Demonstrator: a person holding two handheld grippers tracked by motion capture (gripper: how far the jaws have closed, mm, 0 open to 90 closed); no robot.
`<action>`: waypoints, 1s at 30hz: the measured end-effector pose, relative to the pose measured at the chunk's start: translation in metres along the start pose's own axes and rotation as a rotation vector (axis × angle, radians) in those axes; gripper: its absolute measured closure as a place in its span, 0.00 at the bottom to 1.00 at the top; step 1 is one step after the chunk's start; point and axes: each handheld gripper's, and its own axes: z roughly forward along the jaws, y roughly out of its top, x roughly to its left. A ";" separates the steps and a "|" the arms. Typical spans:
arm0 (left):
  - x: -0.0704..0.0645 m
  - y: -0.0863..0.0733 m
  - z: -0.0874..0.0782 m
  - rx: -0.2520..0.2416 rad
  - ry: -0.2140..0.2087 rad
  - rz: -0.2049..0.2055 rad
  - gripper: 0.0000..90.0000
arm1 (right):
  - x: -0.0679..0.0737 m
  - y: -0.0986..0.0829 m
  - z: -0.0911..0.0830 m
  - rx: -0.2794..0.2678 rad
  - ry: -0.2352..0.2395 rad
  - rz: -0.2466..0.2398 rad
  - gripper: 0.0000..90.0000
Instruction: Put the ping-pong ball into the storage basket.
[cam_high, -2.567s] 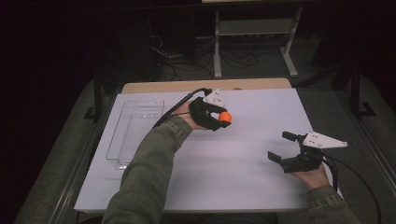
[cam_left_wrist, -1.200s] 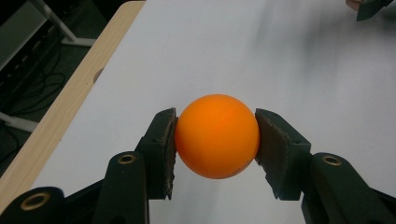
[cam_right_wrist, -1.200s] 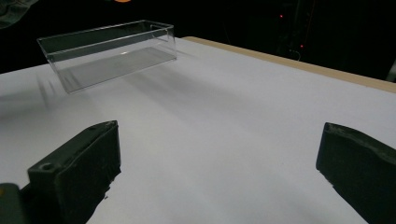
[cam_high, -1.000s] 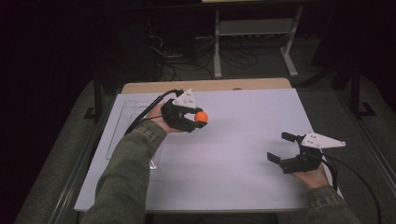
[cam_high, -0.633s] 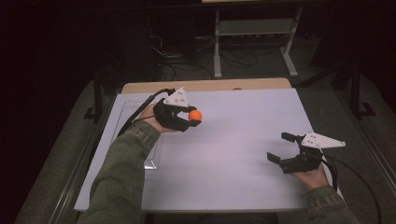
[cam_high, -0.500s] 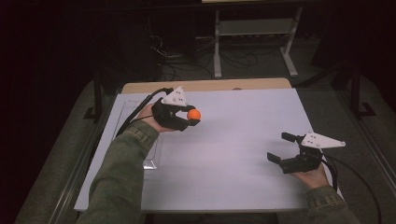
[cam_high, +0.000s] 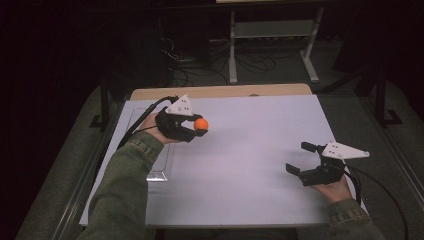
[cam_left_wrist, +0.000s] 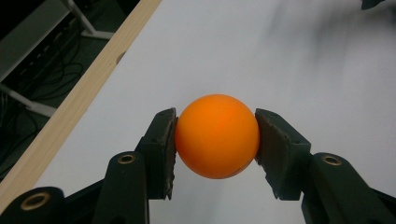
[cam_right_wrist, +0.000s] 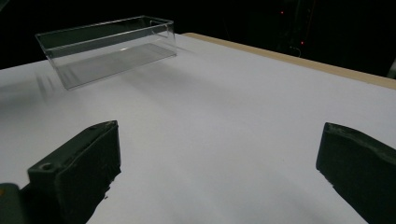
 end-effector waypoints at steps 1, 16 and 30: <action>0.000 -0.001 -0.001 0.002 -0.001 -0.001 0.56 | 0.000 0.000 0.000 0.001 0.000 0.001 0.00; 0.000 -0.013 -0.005 0.056 0.000 -0.013 0.56 | 0.000 0.000 0.001 0.005 -0.001 -0.001 0.00; 0.000 -0.020 -0.015 0.097 0.006 -0.010 0.56 | 0.000 0.000 0.001 0.006 -0.001 0.001 0.00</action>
